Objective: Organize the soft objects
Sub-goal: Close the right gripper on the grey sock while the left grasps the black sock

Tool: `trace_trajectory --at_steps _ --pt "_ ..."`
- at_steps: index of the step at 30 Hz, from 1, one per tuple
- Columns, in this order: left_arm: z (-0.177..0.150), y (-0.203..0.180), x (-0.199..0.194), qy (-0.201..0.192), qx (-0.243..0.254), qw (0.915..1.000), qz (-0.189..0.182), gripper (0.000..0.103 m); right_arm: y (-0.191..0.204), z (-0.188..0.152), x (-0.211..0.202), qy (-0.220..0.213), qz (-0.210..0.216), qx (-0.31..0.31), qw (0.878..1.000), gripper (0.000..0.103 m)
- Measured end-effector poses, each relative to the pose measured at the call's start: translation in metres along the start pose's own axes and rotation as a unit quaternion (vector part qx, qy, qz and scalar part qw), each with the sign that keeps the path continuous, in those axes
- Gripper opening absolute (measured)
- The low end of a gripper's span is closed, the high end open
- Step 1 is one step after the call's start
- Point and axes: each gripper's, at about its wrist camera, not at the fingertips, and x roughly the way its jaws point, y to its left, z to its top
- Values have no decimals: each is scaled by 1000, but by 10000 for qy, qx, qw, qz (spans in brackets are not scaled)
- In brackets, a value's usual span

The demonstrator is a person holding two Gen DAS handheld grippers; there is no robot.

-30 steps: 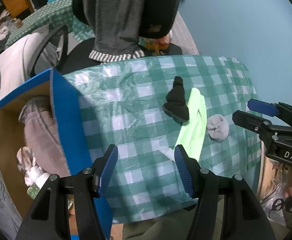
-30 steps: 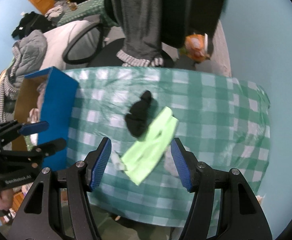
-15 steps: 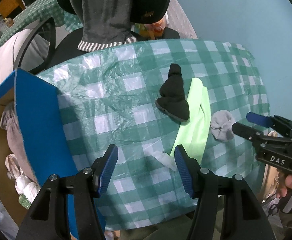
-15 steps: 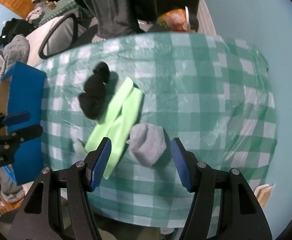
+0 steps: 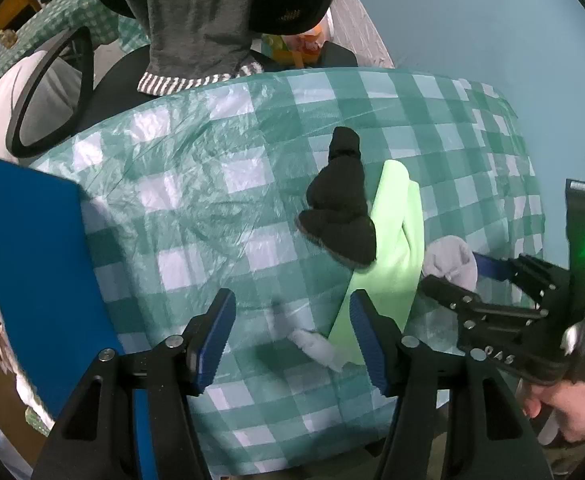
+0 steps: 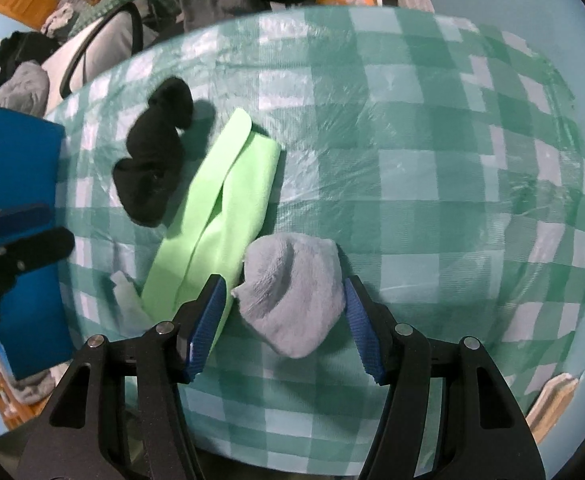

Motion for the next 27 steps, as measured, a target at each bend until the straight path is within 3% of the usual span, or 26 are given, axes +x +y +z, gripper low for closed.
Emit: trace_trajectory --at_steps 1,6,15,27 --pt "2 -1 1 -2 -12 10000 13 73 0 0 2 24 -19 -17 10000 47" --pt "14 -10 4 -20 59 9999 -90 73 -4 2 0 -6 10 -31 10000 30" --pt "39 -26 23 147 -44 9999 -68 73 -20 5 -28 -356 -23 82 9993 29" --pt "62 -34 50 245 -217 9990 302 73 -42 0 -47 -515 49 268 9983 29"
